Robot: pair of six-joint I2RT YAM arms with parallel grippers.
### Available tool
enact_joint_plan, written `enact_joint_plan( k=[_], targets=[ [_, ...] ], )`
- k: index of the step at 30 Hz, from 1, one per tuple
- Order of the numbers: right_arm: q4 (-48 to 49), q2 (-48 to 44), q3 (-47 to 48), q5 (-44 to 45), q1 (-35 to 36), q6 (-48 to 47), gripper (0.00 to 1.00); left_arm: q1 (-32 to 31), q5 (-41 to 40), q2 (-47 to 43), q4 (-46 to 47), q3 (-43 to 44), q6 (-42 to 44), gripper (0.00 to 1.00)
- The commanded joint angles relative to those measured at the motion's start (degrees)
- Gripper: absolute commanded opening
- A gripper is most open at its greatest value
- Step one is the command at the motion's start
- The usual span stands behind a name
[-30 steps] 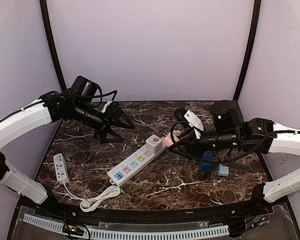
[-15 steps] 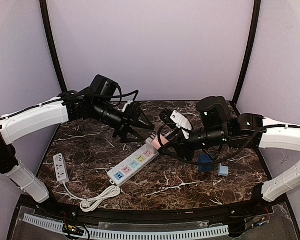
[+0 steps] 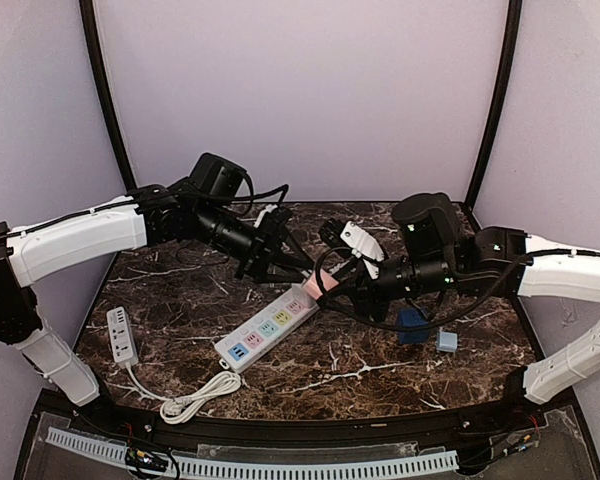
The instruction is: Insert the plug
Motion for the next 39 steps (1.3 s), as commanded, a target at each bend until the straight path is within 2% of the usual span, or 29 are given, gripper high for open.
enact_joint_plan(
  k=[1,9,18,31,39],
  targets=[
    [0.54,-0.1,0.17,0.95,0.7,0.12,0.15,-0.22,0.88,-0.39,1.61,0.5,-0.67,0.37],
    [0.48,-0.17,-0.96,1.04,0.67,0.68,0.14,-0.22,2.57,-0.56,6.52,-0.48,-3.59,0.37],
    [0.53,-0.68,-1.46,2.92,0.64,0.78,0.13,-0.15,2.54,-1.61,5.91,-2.2,-3.56,0.28],
    [0.91,0.23,-2.18,2.72,0.67,2.26,0.11,-0.17,2.56,-1.84,5.25,-2.56,-3.31,0.21],
    [0.95,0.57,-2.15,2.77,0.64,2.72,0.1,-0.21,2.4,-1.65,4.85,-2.58,-3.22,0.22]
  ],
)
